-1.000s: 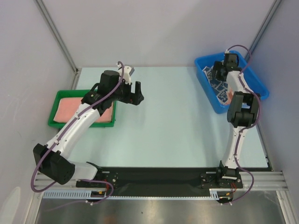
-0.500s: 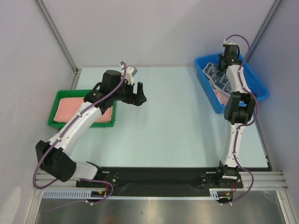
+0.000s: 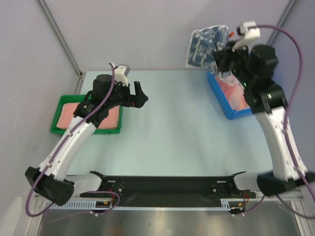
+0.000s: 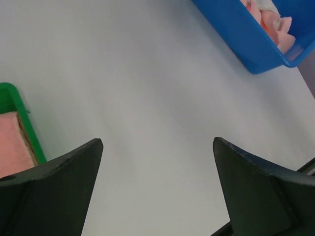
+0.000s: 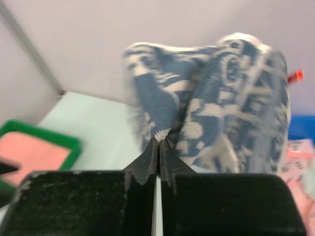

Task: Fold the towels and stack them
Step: Move the towel to the center of the board

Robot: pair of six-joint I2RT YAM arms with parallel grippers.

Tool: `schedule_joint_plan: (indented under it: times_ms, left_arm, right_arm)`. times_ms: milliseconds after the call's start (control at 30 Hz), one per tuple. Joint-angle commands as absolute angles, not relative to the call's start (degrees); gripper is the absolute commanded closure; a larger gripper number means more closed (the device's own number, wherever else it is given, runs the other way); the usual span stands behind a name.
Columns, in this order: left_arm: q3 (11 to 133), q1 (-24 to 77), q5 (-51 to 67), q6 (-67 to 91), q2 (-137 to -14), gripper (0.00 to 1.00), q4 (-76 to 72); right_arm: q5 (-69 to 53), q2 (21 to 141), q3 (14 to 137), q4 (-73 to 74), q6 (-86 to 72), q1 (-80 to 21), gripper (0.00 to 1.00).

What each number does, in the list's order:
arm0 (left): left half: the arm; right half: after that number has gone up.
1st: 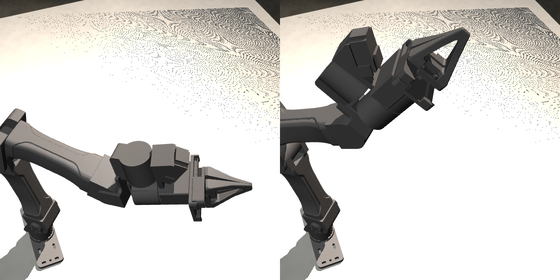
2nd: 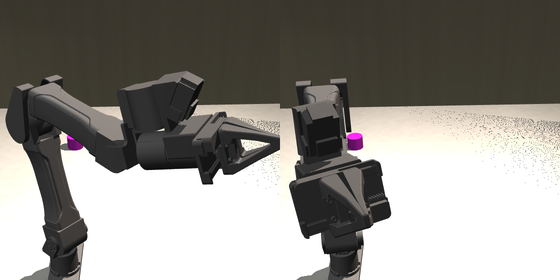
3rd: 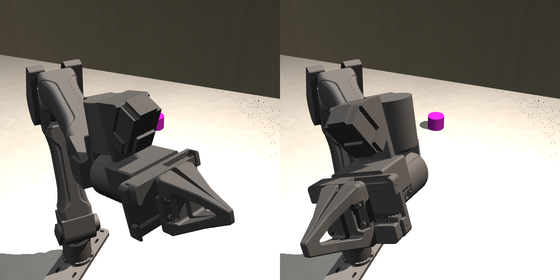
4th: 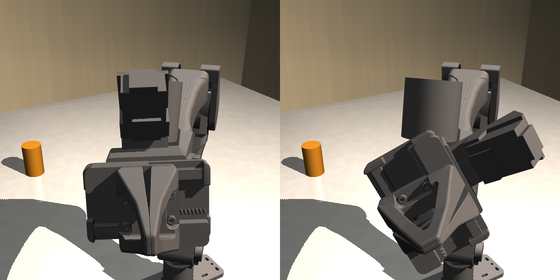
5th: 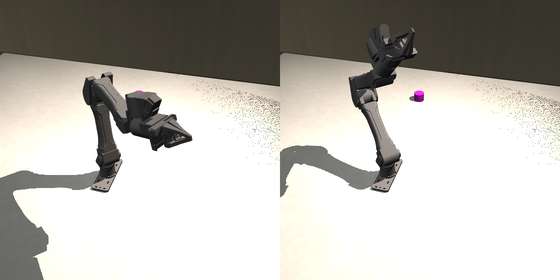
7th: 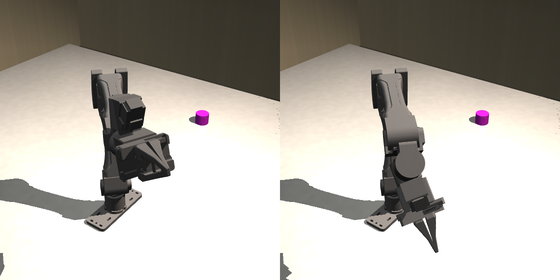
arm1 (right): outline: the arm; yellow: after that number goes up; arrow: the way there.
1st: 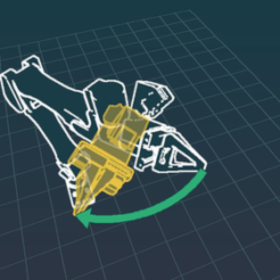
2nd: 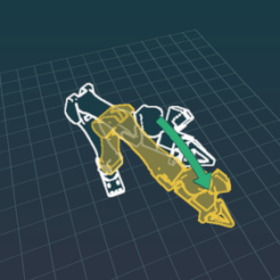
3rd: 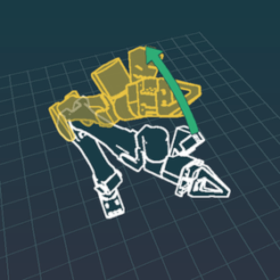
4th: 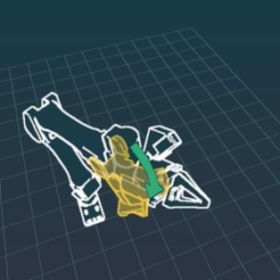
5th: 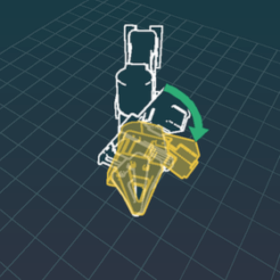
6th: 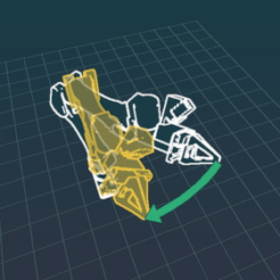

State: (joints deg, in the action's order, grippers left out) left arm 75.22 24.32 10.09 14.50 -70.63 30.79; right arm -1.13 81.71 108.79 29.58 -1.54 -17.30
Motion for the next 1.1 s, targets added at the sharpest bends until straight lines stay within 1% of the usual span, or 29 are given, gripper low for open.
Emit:
schedule_joint_plan:
  times_ms: [0,33,100,133,233,267,300,333,367,433,467,500,567,600,633,667,700,767,833,900,933,1067]
  left_arm:
    - [74.1,22.6,3.4,17.4,-65.9,0.0,31.9]
    - [73.2,22.1,1.4,18.5,-64.7,0.0,33.0]
    - [70.2,20.5,0.9,18.8,-63.2,0.0,33.5]
    - [69.1,20.2,0.8,18.5,-62.2,0.0,33.2]
    - [66.1,20.0,1.2,17.6,-62.7,0.01,33.5]
    - [65.6,20.0,1.8,17.3,-63.4,0.02,33.7]
    - [65.5,20.0,2.8,17.1,-64.1,0.03,34.0]
    - [65.3,20.0,3.5,17.1,-64.9,0.04,34.0]
    - [65.0,20.0,4.2,17.1,-66.6,0.05,33.6]
    - [65.4,20.0,7.0,16.4,-69.2,0.08,31.8]
    - [66.0,20.1,7.6,16.3,-72.2,0.11,30.6]
    - [66.4,20.3,8.7,16.0,-73.8,0.13,29.1]
    - [69.8,21.3,10.6,14.3,-78.2,0.14,25.1]
    - [72.0,21.6,10.4,13.9,-83.7,0.15,25.1]
    - [74.4,22.1,10.2,13.3,-87.3,0.17,25.8]
    - [79.6,22.5,10.3,13.0,-90.6,0.19,26.5]
    - [82.1,23.3,10.4,13.0,-97.0,0.19,27.3]
    - [89.7,24.3,12.2,12.4,-102.9,0.21,28.2]
    - [94.1,24.9,11.7,11.3,-110.9,0.21,28.7]
    - [99.9,25.1,13.0,11.1,-115.7,0.23,29.3]
    - [101.1,25.2,13.9,11.3,-119.0,0.23,28.8]
    - [105.5,26.1,14.8,12.0,-125.0,0.24,27.9]
  right_arm:
    - [-6.4,72.3,90.9,30.3,-12.3,-18.2,1.0]
    - [-6.9,70.0,80.5,29.3,-16.0,-19.1,1.0]
    - [-9.1,63.8,68.7,24.1,-17.7,-23.1,1.0]
    - [-8.5,62.4,59.1,22.0,-20.7,-24.6,1.0]
    - [-13.6,61.0,46.6,14.0,-25.7,-28.6,0.99]
    - [-14.0,61.6,42.4,13.5,-26.7,-30.0,0.97]
    - [-12.2,62.4,41.4,14.0,-26.4,-33.7,0.95]
    - [-11.2,64.6,41.0,15.5,-26.1,-35.3,0.92]
    - [-11.2,65.8,41.9,16.5,-24.9,-37.0,0.83]
    - [-9.6,68.9,44.8,22.4,-24.4,-39.2,0.75]
    - [-8.4,69.2,46.5,24.1,-24.7,-39.4,0.65]
    - [-7.6,69.2,49.3,25.5,-25.4,-39.4,0.59]
    - [-2.9,69.3,51.7,27.0,-26.0,-38.8,0.52]
    - [-1.2,69.8,53.4,26.9,-26.5,-38.2,0.52]
    - [3.0,70.7,54.3,27.2,-27.0,-36.1,0.52]
    - [4.7,71.7,55.0,27.2,-27.2,-34.5,0.55]
    - [5.3,74.2,55.7,27.1,-27.6,-33.1,0.55]
    - [8.4,76.5,56.3,24.6,-29.3,-28.5,0.57]
    - [8.8,80.8,56.4,21.9,-31.0,-25.8,0.58]
    - [10.0,83.7,56.9,20.2,-31.8,-23.0,0.59]
    - [9.8,86.5,57.0,18.0,-31.7,-22.3,0.59]
    - [12.1,92.5,59.3,16.3,-32.7,-19.9,0.59]
